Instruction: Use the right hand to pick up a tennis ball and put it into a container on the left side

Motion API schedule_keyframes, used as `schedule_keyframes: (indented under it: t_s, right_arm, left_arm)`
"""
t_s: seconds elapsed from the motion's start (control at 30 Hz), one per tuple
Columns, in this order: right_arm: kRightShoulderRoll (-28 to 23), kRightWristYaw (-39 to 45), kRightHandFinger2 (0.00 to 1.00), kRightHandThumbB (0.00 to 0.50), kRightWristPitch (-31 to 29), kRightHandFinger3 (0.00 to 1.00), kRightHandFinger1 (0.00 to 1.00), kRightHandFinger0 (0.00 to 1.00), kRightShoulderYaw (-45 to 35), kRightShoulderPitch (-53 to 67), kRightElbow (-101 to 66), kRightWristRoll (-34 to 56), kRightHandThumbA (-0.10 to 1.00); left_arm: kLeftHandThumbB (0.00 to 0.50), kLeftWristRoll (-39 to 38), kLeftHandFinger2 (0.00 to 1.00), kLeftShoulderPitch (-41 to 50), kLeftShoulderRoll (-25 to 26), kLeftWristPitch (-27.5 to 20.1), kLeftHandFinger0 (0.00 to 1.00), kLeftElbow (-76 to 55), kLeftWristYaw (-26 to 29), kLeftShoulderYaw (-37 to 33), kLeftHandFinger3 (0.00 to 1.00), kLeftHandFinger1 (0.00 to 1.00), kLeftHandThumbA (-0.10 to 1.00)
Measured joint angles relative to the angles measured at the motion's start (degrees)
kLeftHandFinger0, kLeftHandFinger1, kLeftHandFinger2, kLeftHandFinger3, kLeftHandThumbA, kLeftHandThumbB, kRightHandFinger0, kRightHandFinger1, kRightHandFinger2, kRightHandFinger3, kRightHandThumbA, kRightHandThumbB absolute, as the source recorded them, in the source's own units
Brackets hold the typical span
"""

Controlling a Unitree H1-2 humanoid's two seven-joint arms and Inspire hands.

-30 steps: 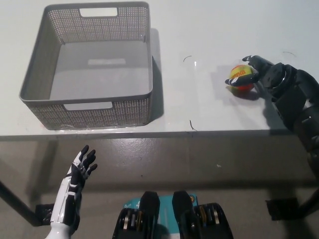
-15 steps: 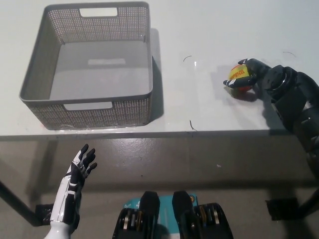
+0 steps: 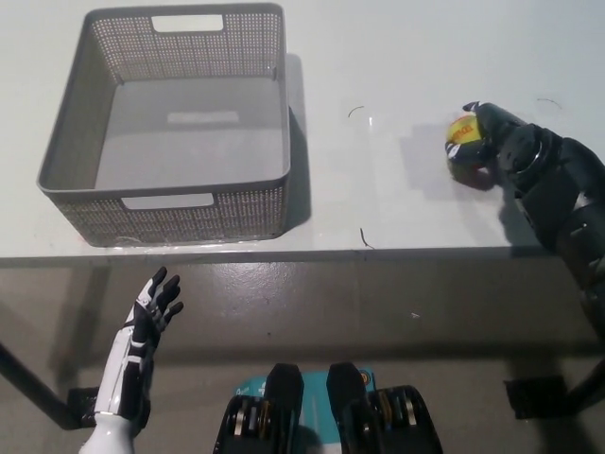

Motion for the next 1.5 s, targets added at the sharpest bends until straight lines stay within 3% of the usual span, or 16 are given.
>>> schedule_keyframes:
  t_s: [0.07, 0.13, 0.17, 0.2, 0.23, 0.27, 0.3, 0.33, 0.4, 0.5, 0.57, 0.8, 1.03, 1.3, 1.33, 1.5]
  right_arm:
    - [0.24, -2.35, 0.59, 0.14, -0.42, 1.0, 0.47, 0.05, -0.64, 0.53, 0.06, 0.45, -0.1]
    - [0.43, -4.65, 0.79, 0.151, -1.03, 1.0, 0.7, 0.21, -1.64, 1.1, 0.13, 0.91, -0.1]
    - [0.44, -4.92, 0.73, 0.181, -1.09, 0.61, 0.78, 0.4, -1.82, 1.18, 0.13, 0.99, -0.1]
    - [0.52, -6.26, 0.69, 0.187, -1.68, 0.45, 0.84, 0.63, -2.99, 1.49, 0.13, 1.55, -0.1]
    - [0.57, -7.4, 0.6, 0.191, -2.16, 0.41, 0.71, 0.5, -4.36, 1.75, 0.15, 2.25, -0.1]
    - [0.58, -8.22, 0.49, 0.191, -2.5, 0.43, 0.5, 0.32, -5.58, 1.9, 0.15, 2.74, -0.1]
    - [0.6, -9.22, 0.38, 0.215, -3.17, 0.36, 0.29, 0.08, -7.37, 2.05, 0.15, 3.64, -0.1]
    - [0.62, -10.28, 0.53, 0.227, -3.94, 0.44, 0.31, 0.05, -9.23, 2.15, 0.15, 4.61, -0.1]
    - [0.71, -12.21, 0.7, 0.233, -5.64, 0.58, 0.35, 0.03, -12.39, 2.23, 0.14, 6.26, -0.1]
    - [1.02, -14.6, 0.77, 0.194, -8.34, 0.69, 0.37, 0.0, -17.34, 2.15, -0.07, 9.09, -0.1]
    - [1.37, -15.71, 0.82, 0.19, -9.71, 0.71, 0.47, 0.06, -19.99, 2.11, -0.5, 10.74, -0.1]
    - [4.17, -17.3, 0.81, 0.17, -12.34, 0.85, 0.32, 0.0, -25.66, 1.74, -8.63, 15.47, -0.1]
    - [7.34, -16.43, 0.89, 0.164, -12.34, 0.84, 0.53, 0.03, -26.67, 1.65, -21.0, 18.53, -0.1]
    - [11.52, -14.06, 0.91, 0.192, -10.05, 0.87, 0.53, 0.02, -26.69, -0.65, -27.64, 22.39, -0.1]
    - [12.12, -13.96, 0.89, 0.171, -9.89, 0.86, 0.51, 0.0, -26.45, -1.01, -27.71, 22.56, -0.1]
    - [15.81, -13.93, 0.85, 0.185, -9.5, 0.83, 0.47, 0.0, -24.11, -3.23, -26.53, 22.75, -0.1]
  left_arm:
    - [0.001, 0.01, 1.0, -0.31, 0.0, 0.0, 1.0, 0.0, 0.0, 0.11, 1.0, 1.0, 1.0]
    - [0.0, 0.01, 1.0, -0.43, 0.0, 0.0, 1.0, 0.0, 0.0, 0.19, 1.0, 1.0, 1.0]
    - [0.0, 0.0, 1.0, -0.42, 0.0, 0.0, 1.0, 0.0, 0.0, 0.2, 1.0, 1.0, 1.0]
    - [0.0, 0.0, 1.0, -0.41, 0.0, 0.0, 1.0, 0.0, 0.0, 0.26, 1.0, 1.0, 1.0]
    - [0.0, 0.0, 1.0, -0.42, 0.0, 0.0, 1.0, 0.0, 0.0, 0.3, 1.0, 1.0, 1.0]
    - [0.0, 0.0, 1.0, -0.42, -0.01, 0.0, 1.0, 0.0, 0.0, 0.33, 1.0, 1.0, 1.0]
    - [0.0, 0.0, 1.0, -0.45, -0.01, 0.01, 1.0, 0.0, 0.0, 0.39, 1.0, 1.0, 1.0]
    - [0.0, 0.0, 1.0, -0.51, -0.01, 0.01, 1.0, 0.0, 0.0, 0.45, 1.0, 1.0, 1.0]
    - [0.0, 0.01, 1.0, -0.61, 0.0, 0.01, 1.0, 0.0, 0.0, 0.57, 1.0, 1.0, 1.0]
    - [0.0, 0.03, 1.0, -0.69, -0.01, 0.02, 1.0, 0.0, 0.01, 0.71, 1.0, 1.0, 1.0]
    - [0.0, 0.05, 1.0, -0.69, 0.0, 0.01, 1.0, 0.0, 0.01, 0.79, 1.0, 1.0, 1.0]
    - [0.0, 0.14, 1.0, -0.73, -0.02, 0.01, 1.0, 0.0, 0.05, 0.97, 1.0, 1.0, 1.0]
    - [0.0, 0.12, 1.0, -0.72, -0.02, 0.01, 1.0, 0.0, 0.04, 1.06, 1.0, 1.0, 1.0]
    - [0.004, 0.16, 1.0, -0.63, -0.02, 0.01, 1.0, 0.0, 0.04, 1.13, 1.0, 1.0, 1.0]
    - [0.006, 0.15, 1.0, -0.61, -0.03, 0.01, 1.0, 0.0, 0.04, 1.13, 1.0, 1.0, 1.0]
    - [0.0, 0.19, 1.0, -0.31, -0.12, 0.0, 1.0, 0.0, 0.04, 1.0, 1.0, 1.0, 1.0]
